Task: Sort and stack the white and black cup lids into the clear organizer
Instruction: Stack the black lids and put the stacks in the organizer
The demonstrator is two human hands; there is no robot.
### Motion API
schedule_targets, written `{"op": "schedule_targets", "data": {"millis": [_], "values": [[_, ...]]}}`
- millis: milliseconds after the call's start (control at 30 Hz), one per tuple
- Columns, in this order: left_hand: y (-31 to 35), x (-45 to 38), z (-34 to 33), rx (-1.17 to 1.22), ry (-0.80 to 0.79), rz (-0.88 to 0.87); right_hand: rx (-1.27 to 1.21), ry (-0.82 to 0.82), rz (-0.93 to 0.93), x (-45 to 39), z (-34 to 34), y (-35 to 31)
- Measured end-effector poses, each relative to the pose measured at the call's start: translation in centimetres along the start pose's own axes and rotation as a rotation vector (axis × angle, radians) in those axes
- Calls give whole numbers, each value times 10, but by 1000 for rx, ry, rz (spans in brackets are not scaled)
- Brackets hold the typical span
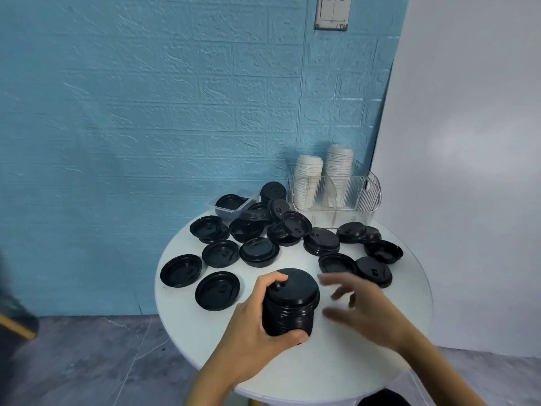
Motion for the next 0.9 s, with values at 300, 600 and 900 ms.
{"op": "schedule_targets", "data": {"millis": [300,600,900], "values": [[1,0,2,13,1,-1,603,22,-92,-51,0,25],[2,3,4,13,14,-10,408,168,120,-39,-11,0],[0,5,5,6,35,-11,-242,227,-243,-30,-10,7]]}}
Point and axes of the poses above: each hand's wrist, its own x-axis away from the middle knuckle, its own z-axis out of the back of the hand, y = z × x, the point moved 2 cm from there along -x, towards the middle knuckle, and after that the axes turned 3 degrees about -x, right-handed, at the moved point
